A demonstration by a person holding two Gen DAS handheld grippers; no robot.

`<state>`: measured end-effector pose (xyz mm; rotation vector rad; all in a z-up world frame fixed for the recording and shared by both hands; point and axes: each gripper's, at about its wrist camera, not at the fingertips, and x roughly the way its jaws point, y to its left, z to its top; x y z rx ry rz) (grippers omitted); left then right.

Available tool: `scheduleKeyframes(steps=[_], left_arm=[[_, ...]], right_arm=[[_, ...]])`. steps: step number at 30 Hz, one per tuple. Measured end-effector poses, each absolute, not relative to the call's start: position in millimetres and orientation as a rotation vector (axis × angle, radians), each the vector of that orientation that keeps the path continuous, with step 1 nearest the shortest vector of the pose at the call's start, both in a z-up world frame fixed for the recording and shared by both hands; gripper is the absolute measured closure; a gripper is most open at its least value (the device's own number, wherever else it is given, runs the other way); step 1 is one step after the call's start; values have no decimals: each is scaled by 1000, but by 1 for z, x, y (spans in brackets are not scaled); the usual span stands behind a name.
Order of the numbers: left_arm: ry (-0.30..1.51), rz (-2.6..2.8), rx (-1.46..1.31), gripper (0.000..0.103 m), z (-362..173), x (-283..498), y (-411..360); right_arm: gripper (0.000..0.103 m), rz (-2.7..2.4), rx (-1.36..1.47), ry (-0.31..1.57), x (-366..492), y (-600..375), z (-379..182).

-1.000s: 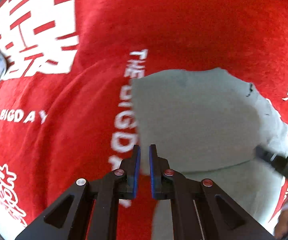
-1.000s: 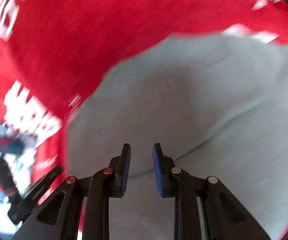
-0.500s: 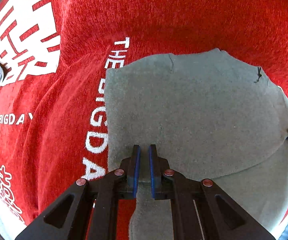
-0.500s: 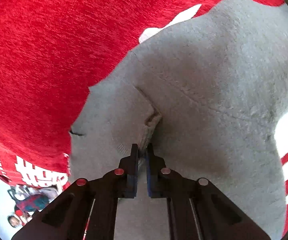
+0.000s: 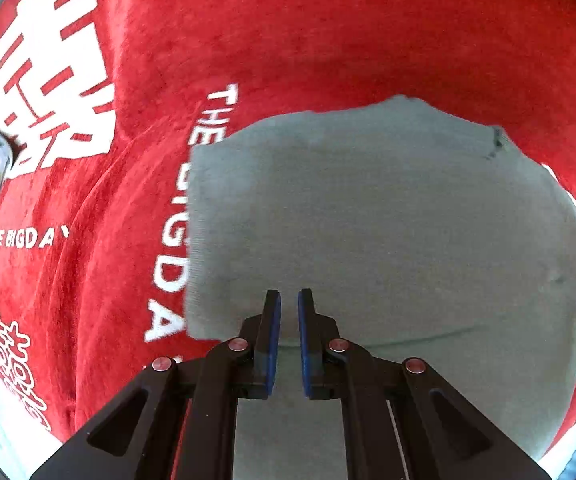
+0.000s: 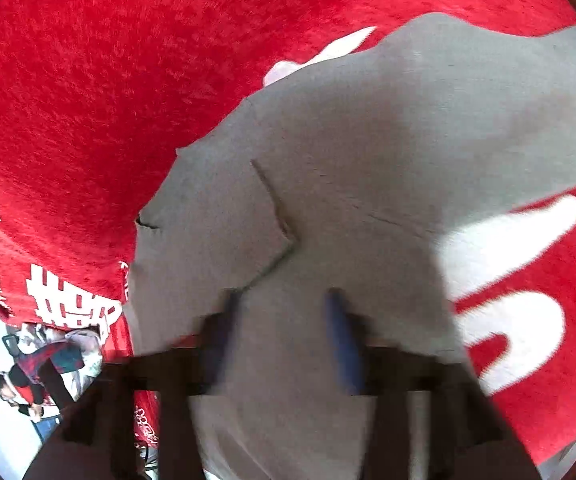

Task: Fold small clothes
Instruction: 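Grasp the other sleeve cuff with the right gripper and lift it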

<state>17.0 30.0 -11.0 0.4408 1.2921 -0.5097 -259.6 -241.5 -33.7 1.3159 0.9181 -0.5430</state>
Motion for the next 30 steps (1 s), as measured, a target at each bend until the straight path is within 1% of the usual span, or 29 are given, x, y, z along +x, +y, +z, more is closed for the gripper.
scheduleKeyframes(steps=[1,2,3,4,6,8,16,21,30], left_arm=[[1294,-517,447,46,-9,11,25],[1291,-516,450,3,-7,6,21],[1262,-512,448,0,-3,-1,16],[1247,-519,453,0,-1,-5,11],[1254,-545,474,0,-1,-14,-3],[1269,-572,472,0,-1,-23,-18],[1281,-680,534,0,-4,-70,-76],[1316,-721,564,0,-15,-97,-109],[1382,-704,604,0,-26,-129,-144]], right_arm=[[37,-541,1329,913,-263,-242,-34],[36,-540,1345,905,-270,-244,-34],[36,-542,1364,894,-278,-246,-34],[35,-548,1381,884,-286,-248,-34],[27,-571,1402,862,-306,-255,-34],[24,-596,1411,841,-322,-263,-33],[24,-753,1479,746,-404,-305,-40],[24,-846,1541,666,-449,-330,-54],[24,-879,1652,501,-494,-372,-73]])
